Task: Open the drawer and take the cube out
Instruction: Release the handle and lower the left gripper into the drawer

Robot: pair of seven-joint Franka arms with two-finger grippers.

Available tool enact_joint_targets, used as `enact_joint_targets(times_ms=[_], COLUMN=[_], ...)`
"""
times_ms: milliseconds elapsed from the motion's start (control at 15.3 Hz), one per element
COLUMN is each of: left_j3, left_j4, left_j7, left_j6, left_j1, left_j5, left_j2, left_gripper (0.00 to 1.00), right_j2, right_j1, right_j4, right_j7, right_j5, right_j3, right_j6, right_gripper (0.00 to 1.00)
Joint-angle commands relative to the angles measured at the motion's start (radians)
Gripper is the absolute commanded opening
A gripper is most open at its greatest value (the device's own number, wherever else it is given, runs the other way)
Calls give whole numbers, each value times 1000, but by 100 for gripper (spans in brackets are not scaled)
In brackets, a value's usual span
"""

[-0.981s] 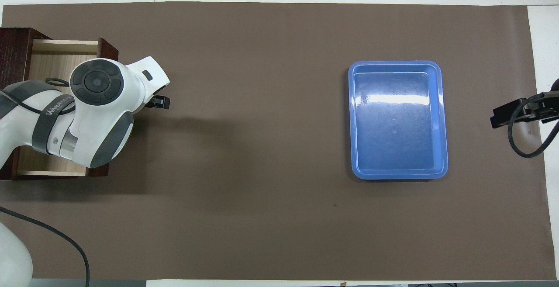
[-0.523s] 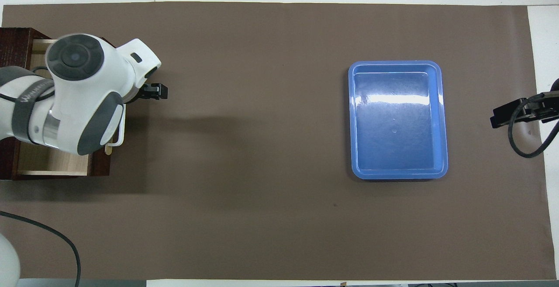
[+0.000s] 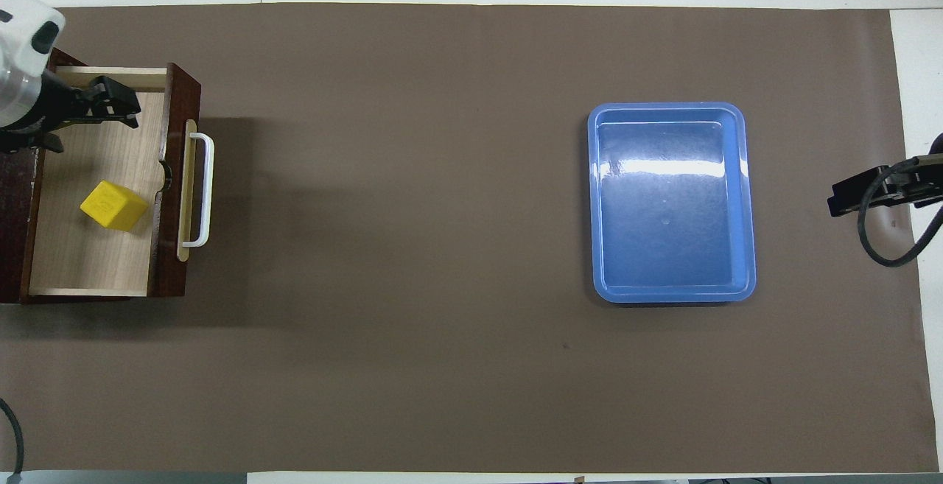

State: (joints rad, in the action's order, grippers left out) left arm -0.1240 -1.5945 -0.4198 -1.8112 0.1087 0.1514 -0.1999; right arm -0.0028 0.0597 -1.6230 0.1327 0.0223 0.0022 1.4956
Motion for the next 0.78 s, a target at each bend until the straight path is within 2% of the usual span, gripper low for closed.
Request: enact_joint_targets(times_ms=[0,196,392,719], left_j3=[-9,-9,-9,-9], left_j4=[-112,-269,-412,-427], left_j7=[-164,-341,-359,-359], left_j6=[-42,-137,-255,-280], left_j1=[46,45,48,71], left_j5=[-15,-15,-16,-15], left_j2=[48,112,172,175], left_gripper=[100,100,100,100], right_j2=[-13,-14,-17,-17], right_j1=[12,12,12,12], right_j4=[-9,-12,-15,-17], right_j7=[25,27,25,15], right_j5=[-2,-2,-2,-4], right_j3=[4,4,5,4], right_j6=[-2,0,0,-1], right_gripper=[100,100,100,100])
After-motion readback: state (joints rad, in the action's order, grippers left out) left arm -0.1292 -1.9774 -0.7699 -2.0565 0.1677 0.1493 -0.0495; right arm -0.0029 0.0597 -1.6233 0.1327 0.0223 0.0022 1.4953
